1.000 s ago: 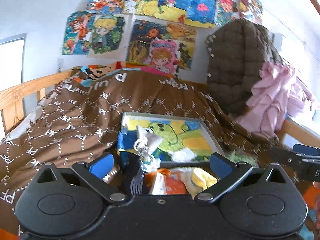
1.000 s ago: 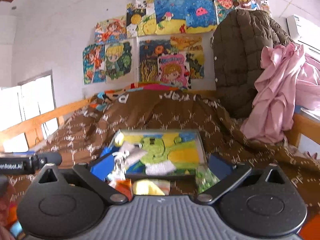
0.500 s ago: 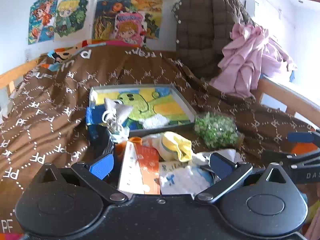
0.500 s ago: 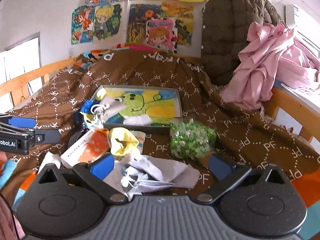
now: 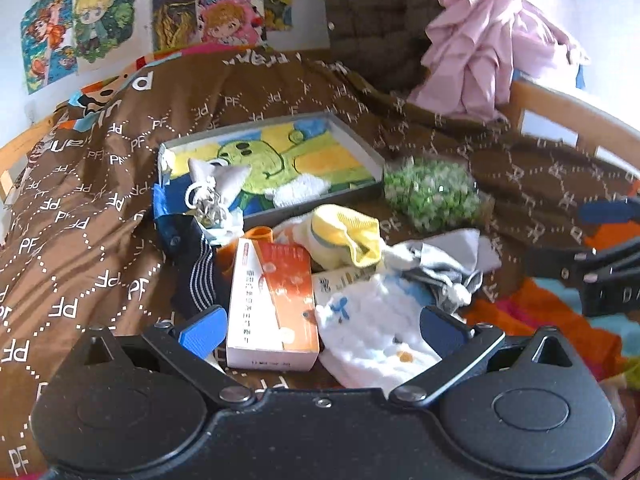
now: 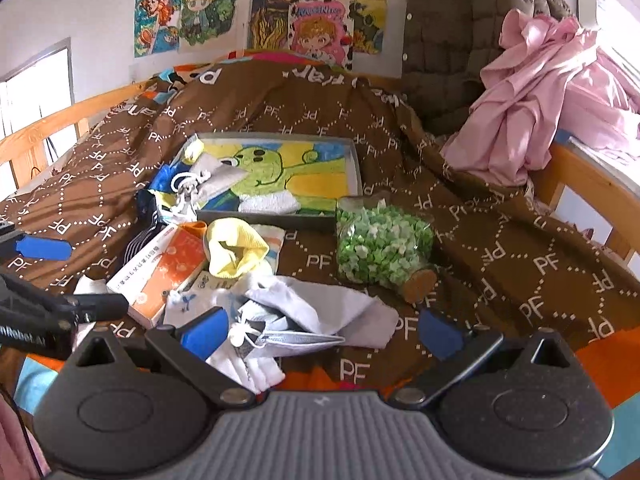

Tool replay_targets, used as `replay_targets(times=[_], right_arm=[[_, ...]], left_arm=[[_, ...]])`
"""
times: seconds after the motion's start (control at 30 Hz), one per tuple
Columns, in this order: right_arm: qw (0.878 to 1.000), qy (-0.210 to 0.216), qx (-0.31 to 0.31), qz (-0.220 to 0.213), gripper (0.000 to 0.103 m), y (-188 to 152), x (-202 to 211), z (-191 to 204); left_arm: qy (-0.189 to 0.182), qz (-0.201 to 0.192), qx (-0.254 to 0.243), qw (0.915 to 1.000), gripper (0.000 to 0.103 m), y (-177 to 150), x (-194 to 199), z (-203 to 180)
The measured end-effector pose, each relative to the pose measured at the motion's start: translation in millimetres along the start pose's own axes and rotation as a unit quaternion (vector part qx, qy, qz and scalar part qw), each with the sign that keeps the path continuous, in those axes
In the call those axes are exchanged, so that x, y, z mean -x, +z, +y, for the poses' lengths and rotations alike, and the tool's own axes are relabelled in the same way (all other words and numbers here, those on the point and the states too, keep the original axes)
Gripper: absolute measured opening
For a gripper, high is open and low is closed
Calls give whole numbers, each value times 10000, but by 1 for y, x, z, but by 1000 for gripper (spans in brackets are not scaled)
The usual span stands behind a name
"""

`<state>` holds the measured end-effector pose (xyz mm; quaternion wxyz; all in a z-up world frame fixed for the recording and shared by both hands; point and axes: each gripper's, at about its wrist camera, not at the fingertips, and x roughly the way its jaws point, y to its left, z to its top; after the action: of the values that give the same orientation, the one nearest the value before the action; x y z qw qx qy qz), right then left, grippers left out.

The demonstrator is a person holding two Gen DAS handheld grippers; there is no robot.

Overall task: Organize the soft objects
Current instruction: 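Grasp the white towel with the left gripper while the right gripper grasps the grey mask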

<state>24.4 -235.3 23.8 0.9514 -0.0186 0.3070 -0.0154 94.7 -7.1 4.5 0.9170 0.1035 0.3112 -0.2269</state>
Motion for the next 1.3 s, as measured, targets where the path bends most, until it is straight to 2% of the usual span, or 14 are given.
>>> replay_targets(times=[0.17, 0.3, 0.4, 0.57, 0.77, 0.93, 1.1, 1.2, 1.3], right_arm=[[9996, 35, -112, 266, 103, 0, -9, -5], [9972, 343, -104, 659, 103, -4, -23, -6], [9939, 501, -444, 874, 103, -2, -34, -19], [9876, 744, -967, 986, 103, 5, -62, -45], [9830, 1342, -753, 1001, 103, 11, -89, -42], [9821, 1489, -597, 991, 103, 13, -98, -38], [9699, 1850, -871, 1322, 103, 8, -108, -35], [9636, 1927, -1064, 1519, 103, 4, -114, -35], [9544, 2034, -1459, 1626, 101, 0, -121, -39]], left_arm=[[-165, 257, -106, 9995, 102, -3, -11, -4], [-364, 506, -228, 9978, 102, -5, -22, -11], [-619, 737, -310, 9949, 102, -7, -32, -16], [-762, 981, -465, 9912, 102, -11, -52, -24], [-803, 1290, -505, 9871, 102, -14, -82, -30], [-833, 1498, -302, 9847, 102, -17, -96, -27], [-1097, 1710, -6, 9792, 101, -18, -107, -26], [-1115, 1852, 20, 9764, 95, -20, -113, -28], [-1082, 1818, -30, 9774, 87, -20, -114, -30]])
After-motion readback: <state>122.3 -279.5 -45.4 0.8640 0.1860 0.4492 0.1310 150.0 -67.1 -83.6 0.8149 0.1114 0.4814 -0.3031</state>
